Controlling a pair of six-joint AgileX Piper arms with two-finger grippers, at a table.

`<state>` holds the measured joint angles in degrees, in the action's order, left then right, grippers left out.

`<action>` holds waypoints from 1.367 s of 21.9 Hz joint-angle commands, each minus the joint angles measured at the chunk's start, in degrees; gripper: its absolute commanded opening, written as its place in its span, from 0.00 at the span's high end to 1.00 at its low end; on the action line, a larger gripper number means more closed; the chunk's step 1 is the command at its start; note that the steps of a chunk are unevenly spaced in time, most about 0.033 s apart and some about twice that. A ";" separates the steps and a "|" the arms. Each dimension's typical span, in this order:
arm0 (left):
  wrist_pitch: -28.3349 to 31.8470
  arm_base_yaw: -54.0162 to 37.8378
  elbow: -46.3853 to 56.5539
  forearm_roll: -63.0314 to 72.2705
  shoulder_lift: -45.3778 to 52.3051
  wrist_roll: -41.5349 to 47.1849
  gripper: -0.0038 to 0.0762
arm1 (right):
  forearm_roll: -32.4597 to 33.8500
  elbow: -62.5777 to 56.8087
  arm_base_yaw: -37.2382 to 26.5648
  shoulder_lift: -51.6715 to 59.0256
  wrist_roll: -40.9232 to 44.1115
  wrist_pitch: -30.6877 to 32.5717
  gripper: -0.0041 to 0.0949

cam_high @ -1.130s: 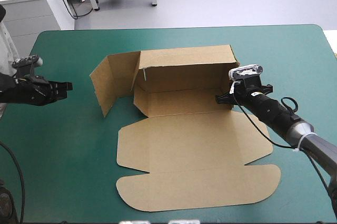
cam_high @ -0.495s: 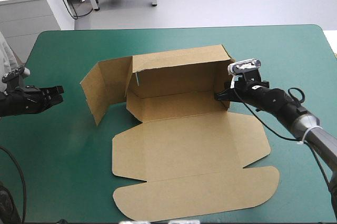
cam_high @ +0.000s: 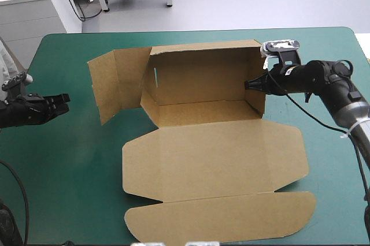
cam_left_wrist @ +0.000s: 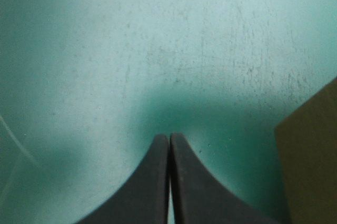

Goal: Fold the box

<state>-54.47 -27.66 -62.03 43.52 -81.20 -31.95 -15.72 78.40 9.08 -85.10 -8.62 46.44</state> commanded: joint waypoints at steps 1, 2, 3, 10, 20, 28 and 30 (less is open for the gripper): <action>0.98 -0.05 -1.37 3.20 2.19 0.50 0.96 | 0.76 5.91 -0.32 0.87 4.43 5.43 0.95; 0.98 -0.05 -1.37 3.20 2.19 0.50 0.96 | 0.76 6.97 -0.32 0.24 4.69 7.77 0.95; 0.98 -0.05 -1.37 3.20 2.19 0.50 0.96 | 0.76 7.76 -0.32 -0.32 4.89 9.48 0.95; 0.86 -0.05 -1.37 3.20 2.19 0.50 0.96 | 1.16 11.22 -0.32 -8.62 6.40 25.25 0.95; 0.51 0.07 -1.37 3.54 2.19 0.50 0.96 | 0.76 11.22 -0.32 -16.25 2.71 14.61 0.95; 0.88 0.07 -1.37 3.54 2.19 0.50 0.96 | 0.76 11.36 -0.32 -16.25 2.11 13.92 0.81; 0.88 0.07 -1.37 3.54 2.19 0.50 0.96 | 0.76 11.67 -0.32 -16.25 2.11 13.92 0.69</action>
<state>-54.46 -27.66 -62.03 43.81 -81.20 -31.80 -14.37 88.92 8.85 -103.38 -5.63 60.41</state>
